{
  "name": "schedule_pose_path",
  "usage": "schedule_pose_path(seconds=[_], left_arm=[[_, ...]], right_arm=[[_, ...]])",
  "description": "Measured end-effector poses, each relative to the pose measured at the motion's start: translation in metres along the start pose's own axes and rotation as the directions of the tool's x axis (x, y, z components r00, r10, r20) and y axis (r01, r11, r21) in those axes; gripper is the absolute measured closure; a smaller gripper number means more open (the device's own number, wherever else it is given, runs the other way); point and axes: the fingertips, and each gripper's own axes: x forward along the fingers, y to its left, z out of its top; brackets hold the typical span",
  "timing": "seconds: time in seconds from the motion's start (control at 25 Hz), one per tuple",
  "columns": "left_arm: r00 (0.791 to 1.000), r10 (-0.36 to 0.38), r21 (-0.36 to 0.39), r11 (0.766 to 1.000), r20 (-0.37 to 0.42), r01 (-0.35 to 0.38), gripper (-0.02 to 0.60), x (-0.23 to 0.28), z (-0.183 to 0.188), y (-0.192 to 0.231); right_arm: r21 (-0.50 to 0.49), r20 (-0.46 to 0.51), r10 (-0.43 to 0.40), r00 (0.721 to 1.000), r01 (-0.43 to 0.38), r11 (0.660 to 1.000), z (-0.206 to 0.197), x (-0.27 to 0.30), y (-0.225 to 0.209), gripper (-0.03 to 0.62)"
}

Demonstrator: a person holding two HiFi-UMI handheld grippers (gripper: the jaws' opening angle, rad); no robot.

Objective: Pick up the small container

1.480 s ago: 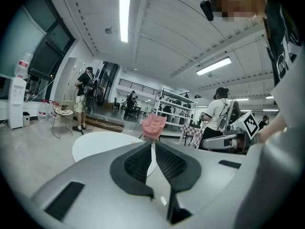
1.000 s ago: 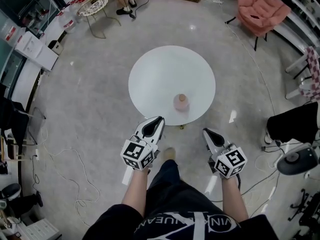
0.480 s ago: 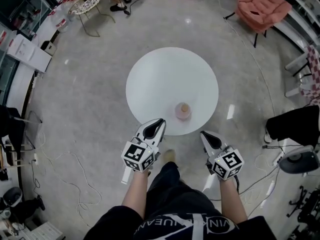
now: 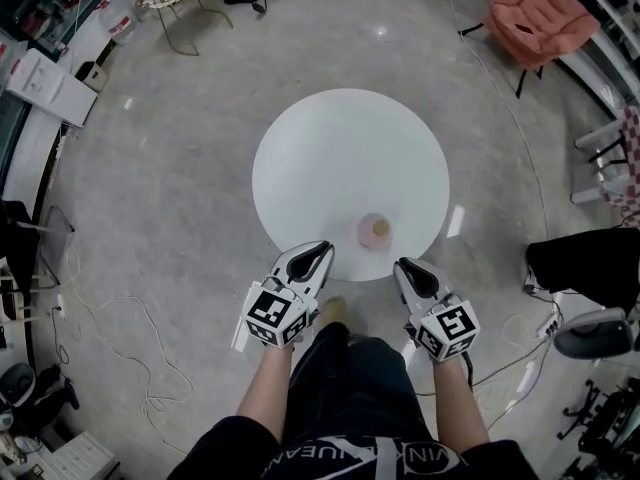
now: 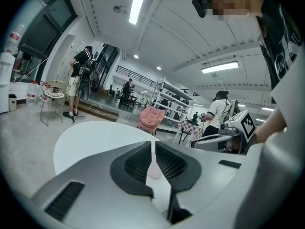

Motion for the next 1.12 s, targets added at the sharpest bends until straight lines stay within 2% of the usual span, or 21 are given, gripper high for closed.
schedule_pose_path(seconds=[0.28,0.64,0.84,1.12], left_arm=[[1.0,-0.026,0.007,1.0,-0.013,0.027,0.552,0.007,-0.014,-0.009],[1.0,-0.005,0.011,1.0,-0.012,0.005,0.552,0.018,-0.019,-0.003],[0.999,0.003,0.026,1.0,-0.035,-0.002,0.552,0.029,-0.03,-0.002],[0.999,0.013,0.049,0.999,-0.03,-0.012,0.552,0.041,-0.038,-0.003]], right_arm=[[-0.062,0.005,-0.026,1.0,0.026,0.998,-0.001,0.016,-0.006,0.533],[-0.127,-0.02,-0.01,1.0,0.007,0.992,-0.004,0.05,-0.017,0.427],[-0.152,-0.017,0.029,0.999,-0.031,0.988,-0.006,0.068,-0.02,0.421],[-0.184,-0.014,0.045,0.999,-0.047,0.982,-0.007,0.086,-0.02,0.421]])
